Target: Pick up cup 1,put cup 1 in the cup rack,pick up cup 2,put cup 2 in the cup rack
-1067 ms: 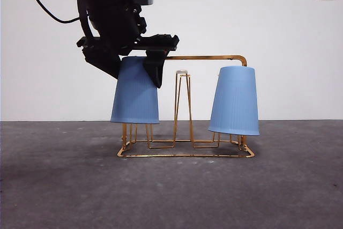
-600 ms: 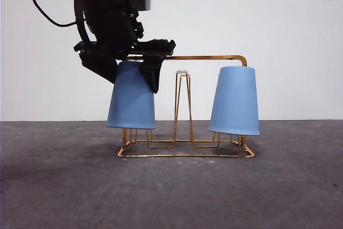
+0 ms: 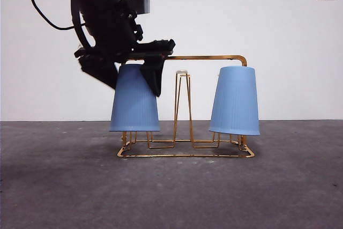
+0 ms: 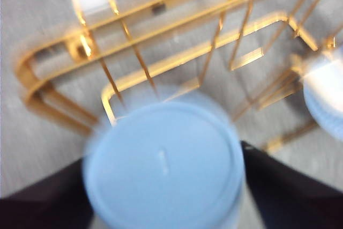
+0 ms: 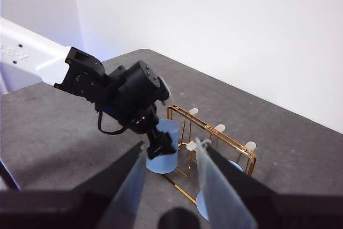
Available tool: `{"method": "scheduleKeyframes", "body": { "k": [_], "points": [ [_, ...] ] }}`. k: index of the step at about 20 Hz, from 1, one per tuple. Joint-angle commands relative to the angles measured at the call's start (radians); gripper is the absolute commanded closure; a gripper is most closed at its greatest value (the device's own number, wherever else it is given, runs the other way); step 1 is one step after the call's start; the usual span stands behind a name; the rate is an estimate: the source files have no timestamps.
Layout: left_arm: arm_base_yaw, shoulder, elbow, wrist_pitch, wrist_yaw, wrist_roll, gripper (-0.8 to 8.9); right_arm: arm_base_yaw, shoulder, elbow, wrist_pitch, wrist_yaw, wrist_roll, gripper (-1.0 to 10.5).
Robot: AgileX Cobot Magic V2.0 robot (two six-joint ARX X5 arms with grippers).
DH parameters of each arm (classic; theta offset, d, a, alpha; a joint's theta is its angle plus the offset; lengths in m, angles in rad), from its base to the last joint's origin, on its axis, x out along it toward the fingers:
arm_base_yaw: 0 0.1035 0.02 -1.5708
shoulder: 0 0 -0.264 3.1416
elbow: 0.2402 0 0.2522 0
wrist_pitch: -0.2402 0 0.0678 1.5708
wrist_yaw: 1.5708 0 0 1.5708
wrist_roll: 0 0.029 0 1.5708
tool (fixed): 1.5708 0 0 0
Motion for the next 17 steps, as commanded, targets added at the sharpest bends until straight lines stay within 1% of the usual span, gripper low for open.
{"method": "scheduleKeyframes", "body": {
  "k": [1, 5, 8, 11, 13, 17],
  "points": [
    [0.002, 0.01, -0.011, -0.024, 0.009, -0.008, 2.7, 0.0, -0.005, -0.003, 0.006, 0.001, 0.011, 7.8],
    [0.002, 0.006, -0.011, -0.061, 0.019, -0.008, 2.69, 0.0, -0.005, -0.003, 0.006, 0.001, 0.011, 7.8],
    [0.002, 0.005, 0.009, -0.153, 0.046, -0.008, 2.69, 0.0, -0.005, -0.003, 0.006, 0.001, 0.009, 7.8],
    [0.001, 0.004, 0.047, -0.241, 0.051, -0.008, 2.7, 0.0, -0.005, -0.003, 0.006, 0.001, 0.002, 7.8],
    [-0.002, 0.004, 0.087, -0.315, 0.057, -0.008, 2.7, 0.0, -0.005, -0.003, 0.006, 0.001, -0.001, 7.8],
    [-0.005, 0.004, 0.201, -0.539, 0.161, -0.008, 2.79, 0.0, -0.005, -0.003, -0.005, 0.001, -0.001, 7.8]
  ]
}}
